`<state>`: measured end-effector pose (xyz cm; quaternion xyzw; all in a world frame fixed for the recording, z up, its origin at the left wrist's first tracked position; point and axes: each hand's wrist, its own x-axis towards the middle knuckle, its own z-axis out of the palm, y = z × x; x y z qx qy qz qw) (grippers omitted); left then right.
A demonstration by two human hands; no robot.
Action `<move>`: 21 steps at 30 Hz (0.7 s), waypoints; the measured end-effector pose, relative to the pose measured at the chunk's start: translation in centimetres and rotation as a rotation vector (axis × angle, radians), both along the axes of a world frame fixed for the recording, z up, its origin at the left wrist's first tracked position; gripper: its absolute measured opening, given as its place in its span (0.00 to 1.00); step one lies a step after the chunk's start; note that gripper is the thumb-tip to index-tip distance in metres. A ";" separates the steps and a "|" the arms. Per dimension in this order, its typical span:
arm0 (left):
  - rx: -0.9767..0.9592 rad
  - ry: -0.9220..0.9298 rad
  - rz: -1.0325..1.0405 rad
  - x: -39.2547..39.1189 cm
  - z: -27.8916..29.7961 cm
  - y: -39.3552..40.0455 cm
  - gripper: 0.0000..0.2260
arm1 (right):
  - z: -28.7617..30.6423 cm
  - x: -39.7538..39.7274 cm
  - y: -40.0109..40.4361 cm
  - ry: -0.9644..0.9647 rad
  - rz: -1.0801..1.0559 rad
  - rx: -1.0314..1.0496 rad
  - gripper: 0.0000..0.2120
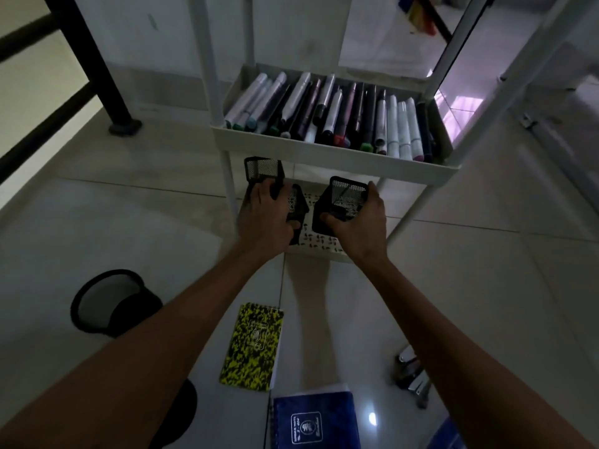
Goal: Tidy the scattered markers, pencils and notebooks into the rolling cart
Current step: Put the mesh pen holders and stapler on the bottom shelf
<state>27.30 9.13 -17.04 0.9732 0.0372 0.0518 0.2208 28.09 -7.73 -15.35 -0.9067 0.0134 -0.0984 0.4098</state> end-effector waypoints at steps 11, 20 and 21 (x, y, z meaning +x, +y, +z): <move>-0.014 -0.004 -0.083 1.5 0.4 1.2 0.35 | -1.0 1.1 -0.3 0.022 0.008 -0.019 0.47; 0.121 0.063 -0.167 1.2 -0.7 1.3 0.40 | -1.1 0.8 -0.2 0.031 0.037 0.033 0.45; 0.123 0.078 -0.139 1.0 -1.0 1.5 0.40 | -1.2 0.8 -0.4 0.043 0.053 0.045 0.43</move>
